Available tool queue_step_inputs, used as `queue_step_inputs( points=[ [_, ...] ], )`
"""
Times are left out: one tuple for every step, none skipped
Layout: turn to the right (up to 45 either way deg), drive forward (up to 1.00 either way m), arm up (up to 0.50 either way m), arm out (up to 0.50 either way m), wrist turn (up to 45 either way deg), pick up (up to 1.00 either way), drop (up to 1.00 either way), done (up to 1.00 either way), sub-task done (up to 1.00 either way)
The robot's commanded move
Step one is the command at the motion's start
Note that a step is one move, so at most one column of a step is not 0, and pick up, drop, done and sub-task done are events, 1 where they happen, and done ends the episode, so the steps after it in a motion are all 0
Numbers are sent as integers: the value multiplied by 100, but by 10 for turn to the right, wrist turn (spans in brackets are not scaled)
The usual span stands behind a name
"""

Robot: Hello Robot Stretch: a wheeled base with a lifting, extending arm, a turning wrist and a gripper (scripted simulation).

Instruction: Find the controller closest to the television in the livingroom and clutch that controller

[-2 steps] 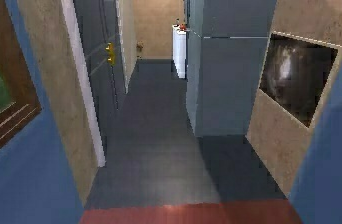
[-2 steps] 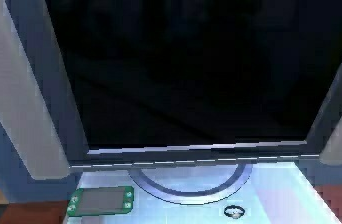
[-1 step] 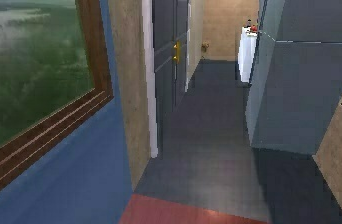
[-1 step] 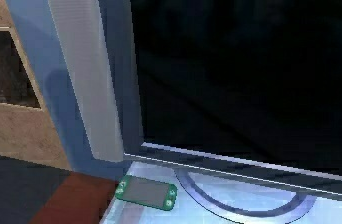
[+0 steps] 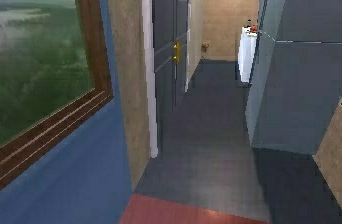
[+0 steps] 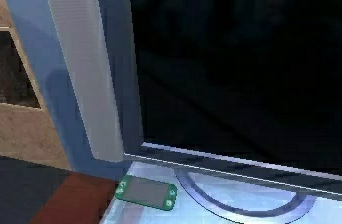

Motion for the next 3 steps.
queue_step_inputs(
  points=[
    [0,0,32,0,0,0,0,0,0],
    [0,0,0,16,0,0,0,0,0],
    [0,0,0,0,450,0,0,0,0]
  ],
)
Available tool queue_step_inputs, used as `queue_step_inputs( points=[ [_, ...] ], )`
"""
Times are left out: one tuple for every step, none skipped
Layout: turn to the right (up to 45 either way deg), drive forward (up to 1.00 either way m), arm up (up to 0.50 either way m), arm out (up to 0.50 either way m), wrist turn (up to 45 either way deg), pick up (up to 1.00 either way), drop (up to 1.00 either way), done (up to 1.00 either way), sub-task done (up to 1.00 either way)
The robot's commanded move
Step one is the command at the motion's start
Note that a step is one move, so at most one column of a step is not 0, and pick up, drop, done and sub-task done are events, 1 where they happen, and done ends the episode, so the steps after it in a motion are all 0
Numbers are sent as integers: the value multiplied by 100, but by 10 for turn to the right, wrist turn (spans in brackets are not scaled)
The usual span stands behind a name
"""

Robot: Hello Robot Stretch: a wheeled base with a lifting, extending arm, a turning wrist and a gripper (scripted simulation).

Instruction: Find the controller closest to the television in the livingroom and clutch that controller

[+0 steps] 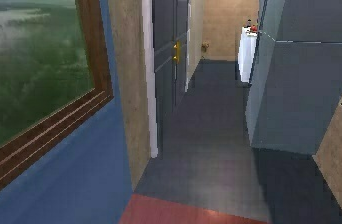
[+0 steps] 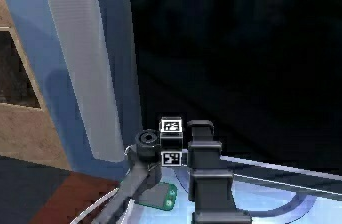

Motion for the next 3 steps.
queue_step_inputs(
  points=[
    [0,0,0,0,450,0,0,0,0],
    [0,0,0,0,450,0,0,0,0],
    [0,0,0,0,450,0,0,0,0]
  ],
)
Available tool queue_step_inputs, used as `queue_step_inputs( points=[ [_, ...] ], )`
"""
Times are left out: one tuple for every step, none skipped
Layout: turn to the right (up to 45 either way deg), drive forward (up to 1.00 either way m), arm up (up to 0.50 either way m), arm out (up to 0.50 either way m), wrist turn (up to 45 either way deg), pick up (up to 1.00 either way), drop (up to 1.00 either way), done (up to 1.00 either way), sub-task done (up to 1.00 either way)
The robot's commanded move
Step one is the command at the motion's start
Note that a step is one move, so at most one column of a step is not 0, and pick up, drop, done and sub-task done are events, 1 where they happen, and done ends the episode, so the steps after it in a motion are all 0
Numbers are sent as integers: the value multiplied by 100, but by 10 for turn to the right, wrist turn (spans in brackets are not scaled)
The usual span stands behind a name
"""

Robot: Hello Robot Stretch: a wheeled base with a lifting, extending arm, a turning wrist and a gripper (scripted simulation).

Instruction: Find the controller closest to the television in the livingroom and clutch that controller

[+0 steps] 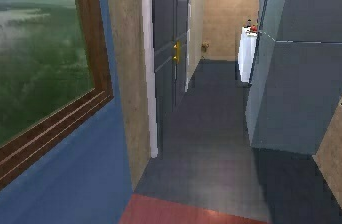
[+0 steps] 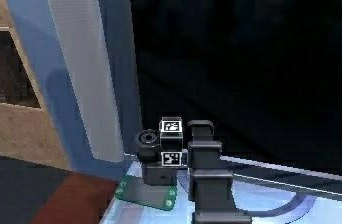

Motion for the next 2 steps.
queue_step_inputs(
  points=[
    [0,0,0,0,60,0,0,0,0],
    [0,0,-30,0,0,0,0,0,0]
  ],
)
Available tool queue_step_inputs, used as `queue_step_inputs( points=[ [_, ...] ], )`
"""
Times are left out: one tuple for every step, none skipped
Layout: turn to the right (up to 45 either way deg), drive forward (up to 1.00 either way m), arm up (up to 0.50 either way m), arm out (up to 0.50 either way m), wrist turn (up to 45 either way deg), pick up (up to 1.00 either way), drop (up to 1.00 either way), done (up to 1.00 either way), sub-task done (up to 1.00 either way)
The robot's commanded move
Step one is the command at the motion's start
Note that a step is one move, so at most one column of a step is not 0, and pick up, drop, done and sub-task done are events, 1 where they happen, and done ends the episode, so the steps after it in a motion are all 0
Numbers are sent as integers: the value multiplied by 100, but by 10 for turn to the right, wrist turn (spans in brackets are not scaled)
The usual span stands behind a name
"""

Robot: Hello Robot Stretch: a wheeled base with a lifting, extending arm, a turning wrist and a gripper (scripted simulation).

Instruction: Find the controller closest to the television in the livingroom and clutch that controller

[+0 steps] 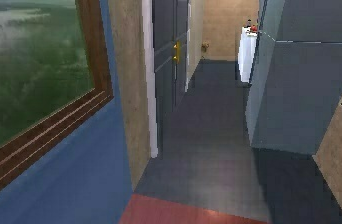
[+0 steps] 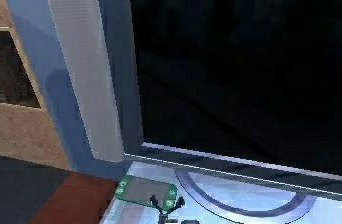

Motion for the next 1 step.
queue_step_inputs(
  points=[
    [0,0,0,0,0,100,0,0,0]
  ],
)
